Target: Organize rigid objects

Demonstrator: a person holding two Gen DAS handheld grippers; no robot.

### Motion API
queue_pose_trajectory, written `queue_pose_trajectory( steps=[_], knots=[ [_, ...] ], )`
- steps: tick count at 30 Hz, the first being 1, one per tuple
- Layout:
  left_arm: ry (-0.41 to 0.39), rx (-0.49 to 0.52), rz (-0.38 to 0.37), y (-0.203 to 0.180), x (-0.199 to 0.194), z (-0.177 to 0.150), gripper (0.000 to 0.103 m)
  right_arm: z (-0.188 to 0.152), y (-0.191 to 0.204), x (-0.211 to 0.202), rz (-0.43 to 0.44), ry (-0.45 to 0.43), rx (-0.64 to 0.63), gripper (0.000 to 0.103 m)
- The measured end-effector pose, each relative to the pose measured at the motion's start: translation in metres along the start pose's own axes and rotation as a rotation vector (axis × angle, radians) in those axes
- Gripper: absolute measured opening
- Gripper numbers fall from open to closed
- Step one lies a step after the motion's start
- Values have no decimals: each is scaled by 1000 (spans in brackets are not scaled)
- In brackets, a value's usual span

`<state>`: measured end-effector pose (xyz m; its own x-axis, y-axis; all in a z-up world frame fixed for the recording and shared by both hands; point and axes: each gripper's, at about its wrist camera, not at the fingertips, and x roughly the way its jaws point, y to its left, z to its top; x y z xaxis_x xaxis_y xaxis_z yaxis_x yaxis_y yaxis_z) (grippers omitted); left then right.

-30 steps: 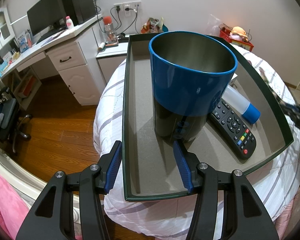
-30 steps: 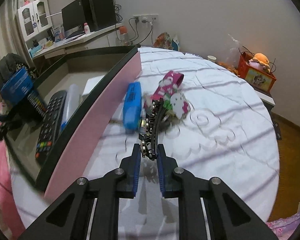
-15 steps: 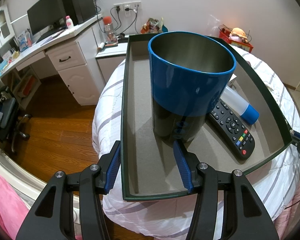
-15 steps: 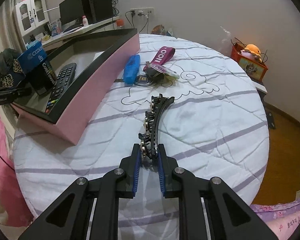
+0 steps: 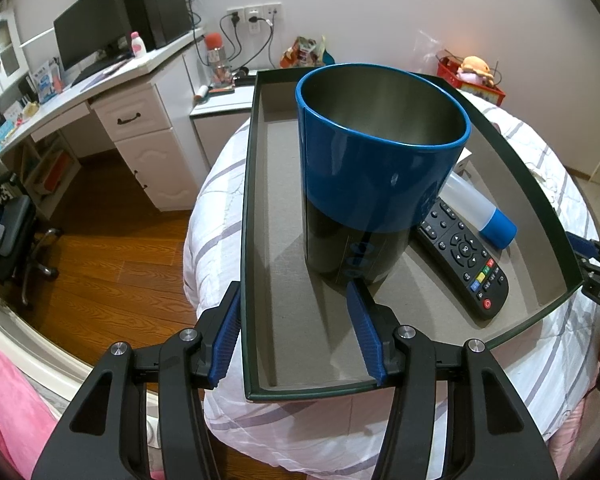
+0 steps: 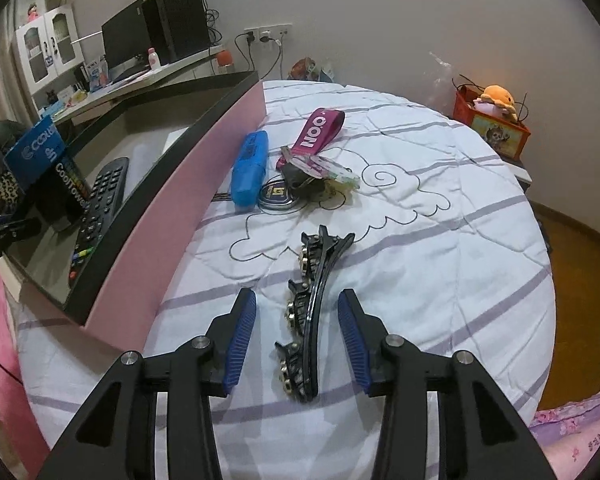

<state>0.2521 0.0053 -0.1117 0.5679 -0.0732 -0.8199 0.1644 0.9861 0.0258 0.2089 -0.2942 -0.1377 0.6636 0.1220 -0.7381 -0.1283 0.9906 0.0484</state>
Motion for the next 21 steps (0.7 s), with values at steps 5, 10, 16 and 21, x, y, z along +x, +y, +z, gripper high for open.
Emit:
queue_pose_trajectory(
  steps=[5,10,16,21],
  knots=[
    [0,1,1,0,0,0,53,-1,3,1,-20,-1,-20,33],
    [0,0,1,0,0,0,53,0,5,-2,-40,9,-38,18],
    [0,0,0,0,0,0,53,2,10,-11,-58,-8,-50,18],
    [0,0,0,0,0,0,53,12,13,-28,-58,-47,-58,18]
  ],
)
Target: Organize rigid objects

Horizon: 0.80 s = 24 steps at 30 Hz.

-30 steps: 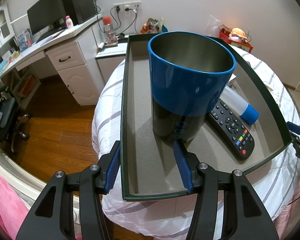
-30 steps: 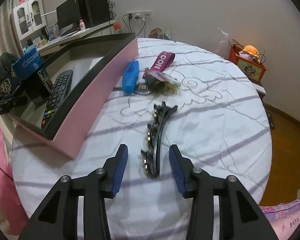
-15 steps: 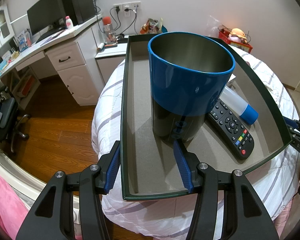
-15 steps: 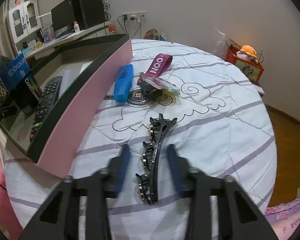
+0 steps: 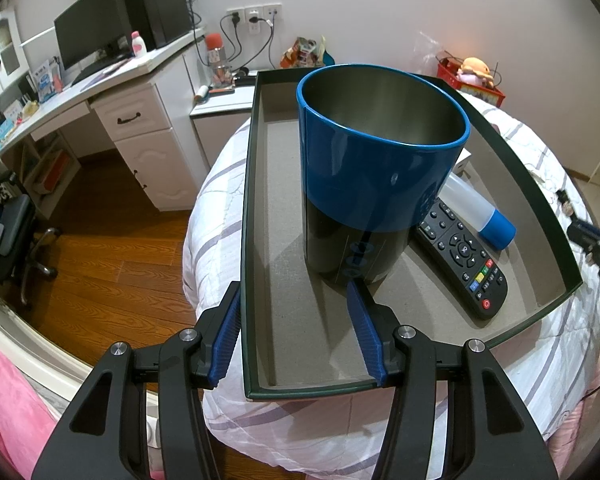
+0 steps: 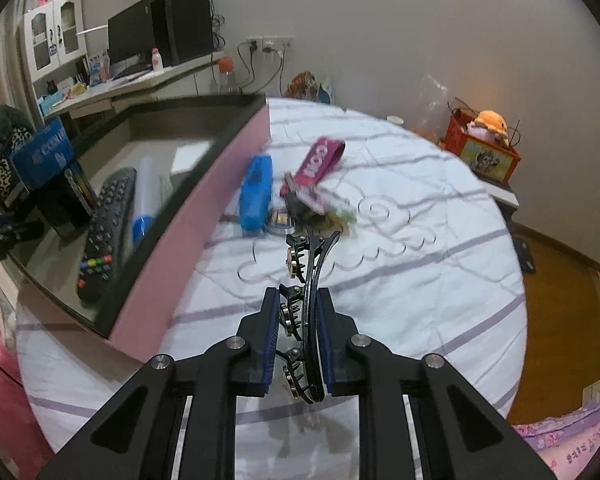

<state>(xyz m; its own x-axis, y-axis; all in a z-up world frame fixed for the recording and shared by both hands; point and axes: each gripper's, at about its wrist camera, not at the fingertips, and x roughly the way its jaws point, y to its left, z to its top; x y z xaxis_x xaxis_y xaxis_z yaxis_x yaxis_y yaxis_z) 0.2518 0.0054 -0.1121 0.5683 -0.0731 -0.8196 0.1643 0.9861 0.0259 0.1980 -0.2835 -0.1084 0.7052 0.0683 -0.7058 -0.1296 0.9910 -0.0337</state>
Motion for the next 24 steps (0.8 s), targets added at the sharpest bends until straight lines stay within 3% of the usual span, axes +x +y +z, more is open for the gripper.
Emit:
queue_pose_trajectory(
  steps=[16,24],
  knots=[
    [-1,-4,-4,-1,0,1,54,54,41,-33,38,-127,-85,18],
    [-1,-4,-4,-2,1,0,54,77,76,-27,95,-136,-158,18]
  ],
)
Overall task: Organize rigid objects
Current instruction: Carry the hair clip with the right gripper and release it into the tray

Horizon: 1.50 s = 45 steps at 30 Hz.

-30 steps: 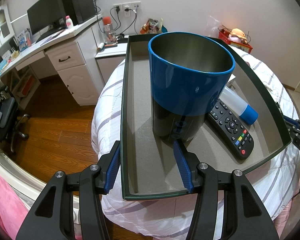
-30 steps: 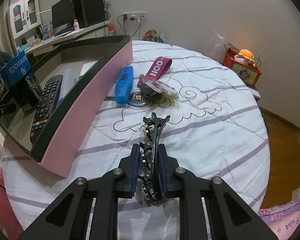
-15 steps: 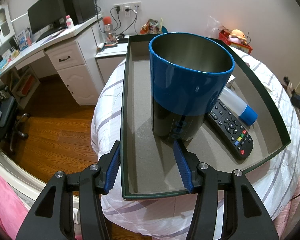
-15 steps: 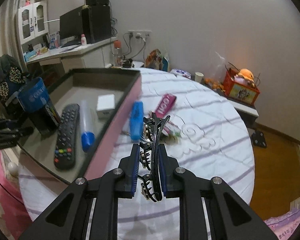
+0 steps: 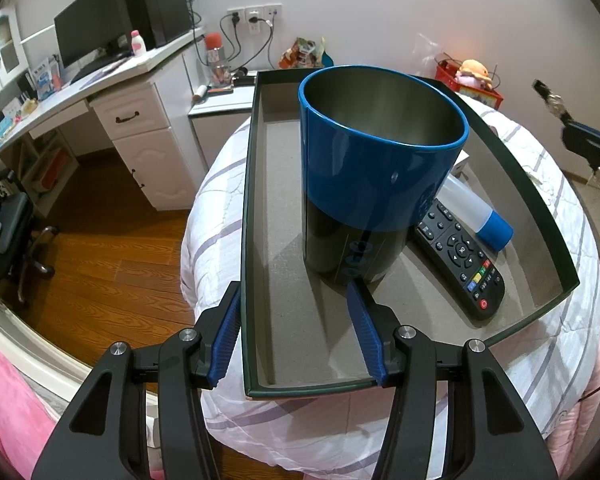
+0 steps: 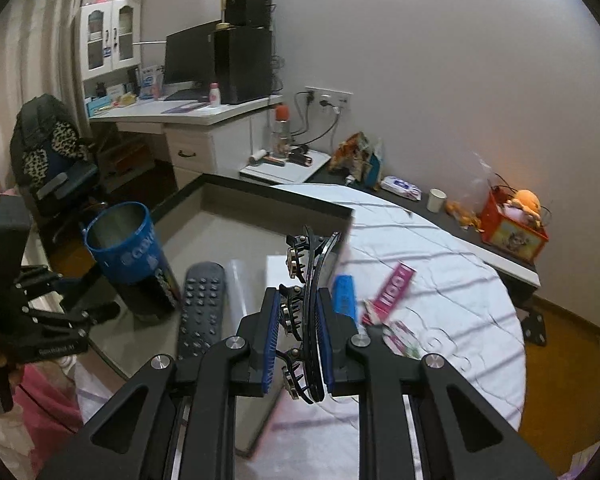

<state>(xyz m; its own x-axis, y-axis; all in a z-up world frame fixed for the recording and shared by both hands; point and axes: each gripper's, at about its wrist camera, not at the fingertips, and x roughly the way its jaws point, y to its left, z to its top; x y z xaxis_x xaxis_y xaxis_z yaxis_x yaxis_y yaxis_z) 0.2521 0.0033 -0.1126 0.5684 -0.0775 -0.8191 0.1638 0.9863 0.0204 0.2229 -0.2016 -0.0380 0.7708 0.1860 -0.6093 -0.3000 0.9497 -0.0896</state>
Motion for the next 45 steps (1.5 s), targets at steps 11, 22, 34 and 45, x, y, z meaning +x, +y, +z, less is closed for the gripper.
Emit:
queue_pose_trajectory(
  steps=[11,22,34,45],
  knots=[
    [0,0,-7,-4,1,1,54,8,18,38,60,75,-41,18],
    [-4,4,-5,-5,0,0,54,-4,33,79,-25,214,-107,18],
    [-6,6,-6,-5,0,0,54,-21,42,87,13,318,-150,18],
    [-7,7,-4,-6,0,-1,54,-24,39,73,48,288,-91,18]
  ],
)
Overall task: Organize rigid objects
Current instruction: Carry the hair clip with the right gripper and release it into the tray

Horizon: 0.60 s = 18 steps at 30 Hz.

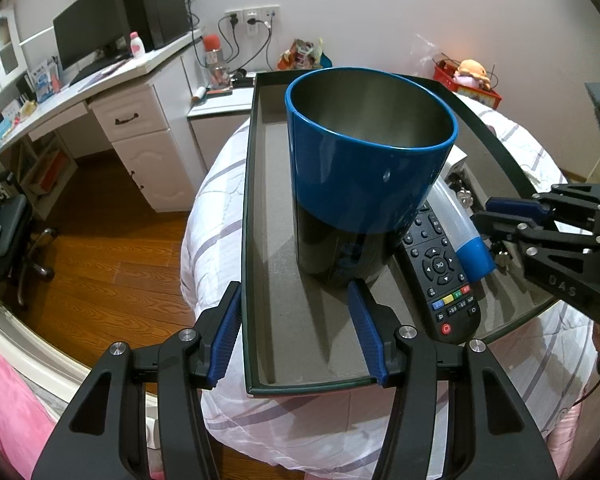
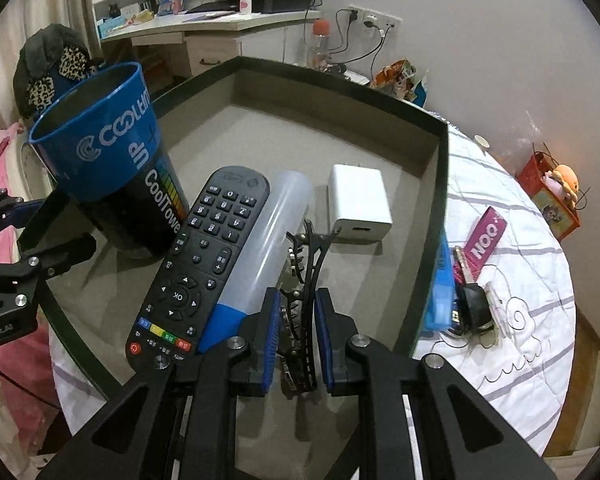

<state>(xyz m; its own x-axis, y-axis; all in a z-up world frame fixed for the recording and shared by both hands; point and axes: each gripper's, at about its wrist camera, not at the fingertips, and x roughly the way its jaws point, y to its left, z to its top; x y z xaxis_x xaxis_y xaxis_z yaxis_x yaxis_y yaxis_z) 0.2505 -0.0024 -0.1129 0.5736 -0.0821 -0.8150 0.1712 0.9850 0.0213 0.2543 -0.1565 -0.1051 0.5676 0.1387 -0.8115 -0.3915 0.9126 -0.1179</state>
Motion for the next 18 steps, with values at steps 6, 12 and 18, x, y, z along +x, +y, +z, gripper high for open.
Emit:
queue_pose_trajectory(
  steps=[6,12,18],
  knots=[
    [3,-2,-1,1,1,0,54,0,-4,-18,-19,-47,6,25],
    [2,-3,4,3,0,-1,54,-3,-9,-45,-46,-121,19,45],
    [4,-3,7,3,1,-1,54,-9,-22,-71,-84,-192,49,65]
  ],
)
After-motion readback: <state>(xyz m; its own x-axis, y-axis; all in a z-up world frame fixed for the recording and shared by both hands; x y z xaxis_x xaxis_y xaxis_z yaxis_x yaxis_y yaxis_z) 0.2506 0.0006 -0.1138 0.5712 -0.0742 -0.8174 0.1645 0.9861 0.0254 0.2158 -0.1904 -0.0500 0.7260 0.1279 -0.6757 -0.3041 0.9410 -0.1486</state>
